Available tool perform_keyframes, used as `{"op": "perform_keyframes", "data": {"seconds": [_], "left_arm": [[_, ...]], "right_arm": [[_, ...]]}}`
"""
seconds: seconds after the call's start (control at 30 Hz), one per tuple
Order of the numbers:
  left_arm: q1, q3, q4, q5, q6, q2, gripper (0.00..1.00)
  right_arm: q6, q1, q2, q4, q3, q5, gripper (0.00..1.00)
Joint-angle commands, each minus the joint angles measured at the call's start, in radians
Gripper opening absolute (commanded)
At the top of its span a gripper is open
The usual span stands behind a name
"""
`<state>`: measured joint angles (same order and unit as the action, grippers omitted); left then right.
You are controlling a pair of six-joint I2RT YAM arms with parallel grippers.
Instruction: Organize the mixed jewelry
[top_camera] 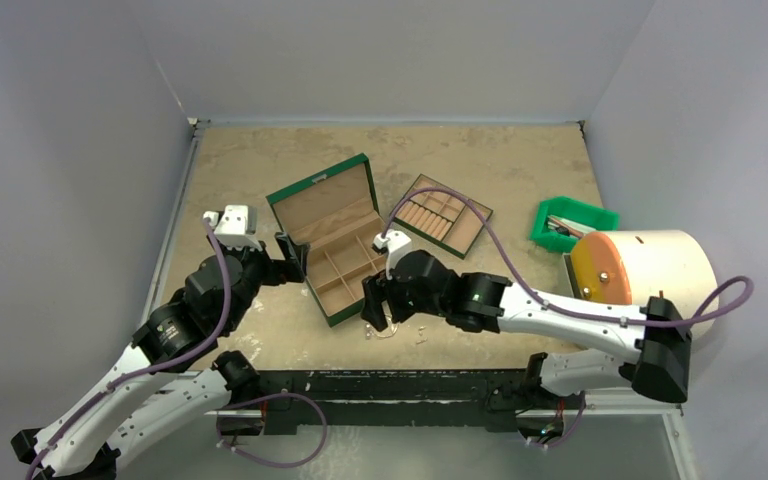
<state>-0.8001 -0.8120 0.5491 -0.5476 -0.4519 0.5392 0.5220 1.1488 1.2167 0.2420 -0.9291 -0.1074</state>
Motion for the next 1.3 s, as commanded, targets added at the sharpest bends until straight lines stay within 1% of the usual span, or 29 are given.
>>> {"op": "perform_keyframes", "data": {"seconds": [0.0,0.17,0.4,0.57,0.73,1.27], "left_arm": [[-0.005,-0.044,-0.017,-0.015,0.004,-0.004,0.99],[-0.004,-0.043,-0.018,-0.016,0.006,-0.006,0.99],[-0.004,-0.044,-0.018,-0.016,0.008,0.000,0.99],[-0.005,-0.043,-0.018,-0.014,0.011,0.009,0.99],[-0.005,-0.045,-0.018,-0.014,0.013,0.015,0.99],[-0.005,-0.044,-0.020,-0.008,0.016,0.021,0.99]], "right_arm": [[0.084,0.041,0.050,-0.067,0.004,-0.103,0.72],[0.147,0.084,0.132,-0.067,-0.002,-0.199,0.66],[0.210,0.099,0.233,-0.103,0.008,-0.272,0.60],[0.218,0.106,0.296,-0.153,0.012,-0.288,0.59],[0.285,0.111,0.354,-0.151,0.013,-0.322,0.51],[0.401,0.135,0.434,-0.142,0.014,-0.365,0.40]]}}
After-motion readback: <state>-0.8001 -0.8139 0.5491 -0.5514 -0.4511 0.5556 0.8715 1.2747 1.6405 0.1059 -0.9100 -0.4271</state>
